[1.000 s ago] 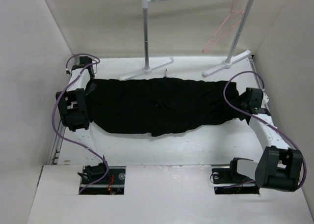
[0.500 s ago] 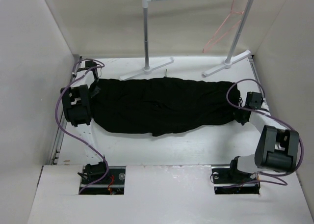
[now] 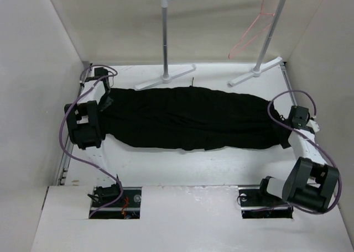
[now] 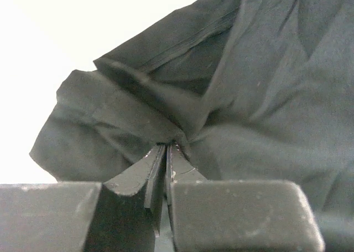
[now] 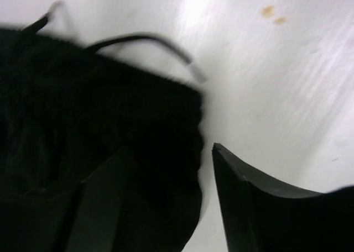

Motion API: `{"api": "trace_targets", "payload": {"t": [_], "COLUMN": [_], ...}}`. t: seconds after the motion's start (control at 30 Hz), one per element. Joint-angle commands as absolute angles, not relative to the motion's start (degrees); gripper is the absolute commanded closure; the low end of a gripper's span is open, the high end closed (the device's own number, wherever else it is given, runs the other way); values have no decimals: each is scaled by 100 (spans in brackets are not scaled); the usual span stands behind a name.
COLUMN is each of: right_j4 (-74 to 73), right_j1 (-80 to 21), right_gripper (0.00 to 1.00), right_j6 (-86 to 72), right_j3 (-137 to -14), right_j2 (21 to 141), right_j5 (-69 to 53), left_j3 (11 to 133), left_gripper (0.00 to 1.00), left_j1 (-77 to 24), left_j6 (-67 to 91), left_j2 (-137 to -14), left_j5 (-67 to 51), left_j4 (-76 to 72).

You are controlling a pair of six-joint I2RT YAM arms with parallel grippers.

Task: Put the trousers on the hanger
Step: Flatten out the trousers at the center of the board.

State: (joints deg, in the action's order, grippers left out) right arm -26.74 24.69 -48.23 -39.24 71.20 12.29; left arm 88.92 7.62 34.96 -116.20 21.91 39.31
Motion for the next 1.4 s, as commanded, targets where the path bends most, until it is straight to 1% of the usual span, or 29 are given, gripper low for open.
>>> {"api": "trace_targets", "payload": {"t": [0.0, 0.07, 0.13, 0.23, 0.37, 0.47, 0.53, 0.63, 0.7, 0.77, 0.83, 0.9, 0.97, 1.13, 1.27, 1.3, 1.37], "right_j4": [-2689, -2795, -2821, -2795, -2751, -2795, -2804, -2751, -2716, -2690, -2689, -2655, -2567, -2470, -2382, -2364, -2320], "right_j1": [1800, 1387, 921, 507, -73, -355, -408, -697, -900, -1041, -1059, -1007, -831, -760, -392, -339, -277], "right_gripper": [29, 25, 24, 24, 24, 24, 23, 22, 21, 20, 19, 17, 17, 16, 17, 18, 20], "right_j6": [-4817, -4755, -4711, -4755, -4808, -4737, -4641, -4544, -4588, -4597, -4544, -4422, -4272, -4315, -4342, -4342, -4350], "right_j3": [-4411, -4561, -4588, -4483, -4237, -4114, -4061, -4043, -4078, -4104, -4104, -4096, -4131, -4280, -4333, -4342, -4394], "right_j2": [6541, 6163, 5908, 5705, 5327, 5054, 4992, 5053, 5115, 5185, 5290, 5448, 5677, 6142, 6363, 6398, 6521], "right_j5": [1327, 1397, 1528, 1503, 1266, 1108, 1046, 1133, 1108, 1081, 1055, 932, 774, 721, 782, 808, 817], "left_j3": [8745, 8684, 8561, 8219, 7490, 7137, 7294, 8249, 9014, 9517, 9589, 9370, 8871, 8000, 7279, 7164, 7136], "left_gripper": [98, 98, 97, 97, 97, 97, 98, 98, 98, 98, 97, 97, 96, 97, 96, 95, 88], "left_j1": [787, 734, 629, 471, 321, 312, 251, 250, 242, 198, 189, 189, 276, 970, 1655, 1857, 2279], "left_j6": [3428, 3428, 3419, 3428, 3436, 3585, 3857, 4227, 4280, 4368, 4359, 4307, 4167, 3893, 4129, 4227, 4420], "left_j2": [-10759, -10373, -9908, -9143, -7808, -6648, -6050, -5626, -5703, -5870, -5993, -6187, -6441, -7530, -8435, -8699, -9296], "left_j5": [2417, 2452, 2539, 2689, 2979, 3006, 3006, 2980, 2936, 2805, 2708, 2707, 2760, 2742, 2936, 2918, 2962], "left_j4": [4025, 4104, 4218, 4420, 4903, 5648, 6456, 7739, 8469, 9094, 9272, 9107, 8546, 6463, 5521, 5354, 5046]}}
